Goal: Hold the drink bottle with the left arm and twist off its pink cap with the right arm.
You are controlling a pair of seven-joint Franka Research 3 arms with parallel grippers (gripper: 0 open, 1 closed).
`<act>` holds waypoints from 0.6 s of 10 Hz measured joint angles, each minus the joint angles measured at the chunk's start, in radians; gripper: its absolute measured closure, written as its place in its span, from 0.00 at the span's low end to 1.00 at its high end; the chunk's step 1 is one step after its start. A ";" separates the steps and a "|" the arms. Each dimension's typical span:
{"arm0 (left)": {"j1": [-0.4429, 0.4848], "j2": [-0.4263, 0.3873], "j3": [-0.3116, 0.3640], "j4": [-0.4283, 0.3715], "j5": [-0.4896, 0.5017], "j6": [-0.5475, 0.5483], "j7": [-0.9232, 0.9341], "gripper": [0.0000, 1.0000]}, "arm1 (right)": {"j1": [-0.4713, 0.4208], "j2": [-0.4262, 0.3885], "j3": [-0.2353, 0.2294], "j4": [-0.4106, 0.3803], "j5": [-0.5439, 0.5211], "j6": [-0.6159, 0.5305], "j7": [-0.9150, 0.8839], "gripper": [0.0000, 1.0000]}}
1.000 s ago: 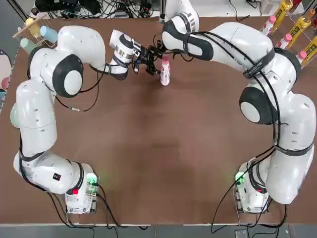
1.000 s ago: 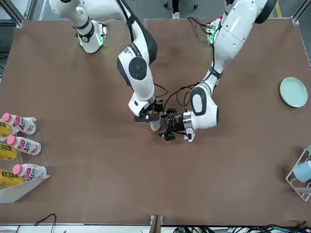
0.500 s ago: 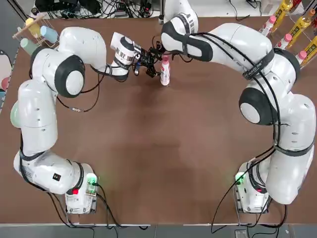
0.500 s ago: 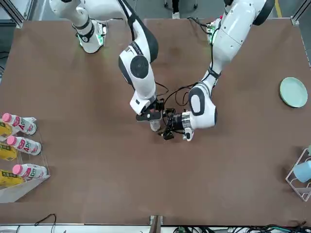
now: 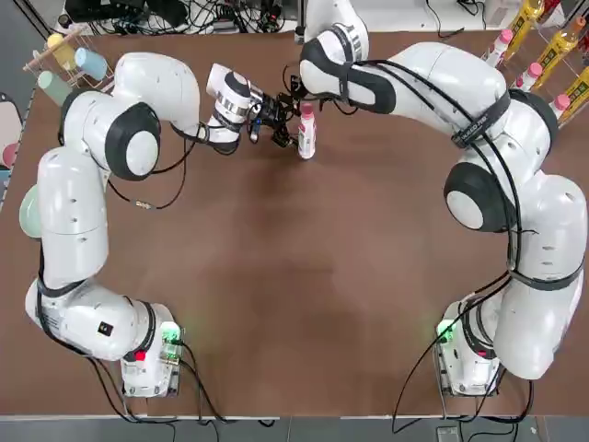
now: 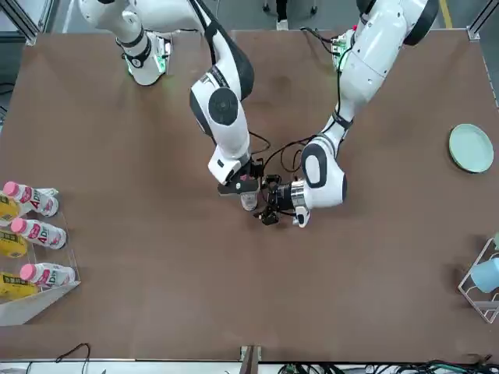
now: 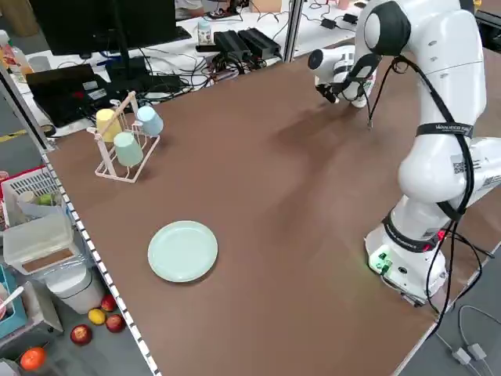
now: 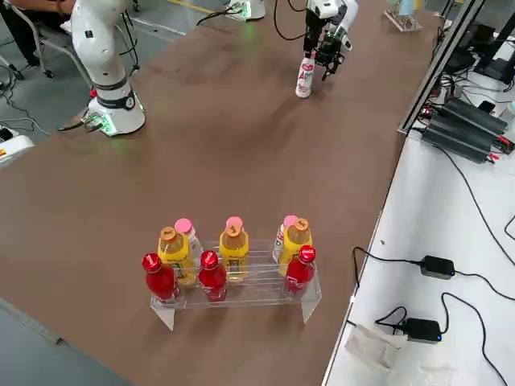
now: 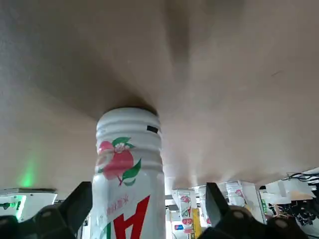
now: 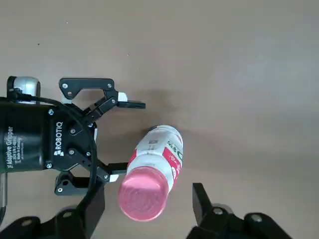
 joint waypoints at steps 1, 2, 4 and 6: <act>0.000 0.000 0.000 0.000 0.000 0.000 0.000 0.00 | 0.000 0.000 0.000 0.000 -0.018 -0.001 0.000 0.20; -0.003 0.001 0.000 0.000 0.000 0.001 0.000 0.00 | 0.001 -0.001 0.001 0.000 -0.041 -0.007 0.000 0.20; -0.017 0.004 -0.001 -0.001 0.000 0.013 0.000 0.00 | 0.004 -0.002 0.002 0.001 -0.048 -0.026 0.003 0.20; -0.019 0.005 -0.001 -0.004 0.000 0.014 0.000 0.00 | 0.013 -0.002 0.003 0.001 -0.050 -0.030 0.011 0.20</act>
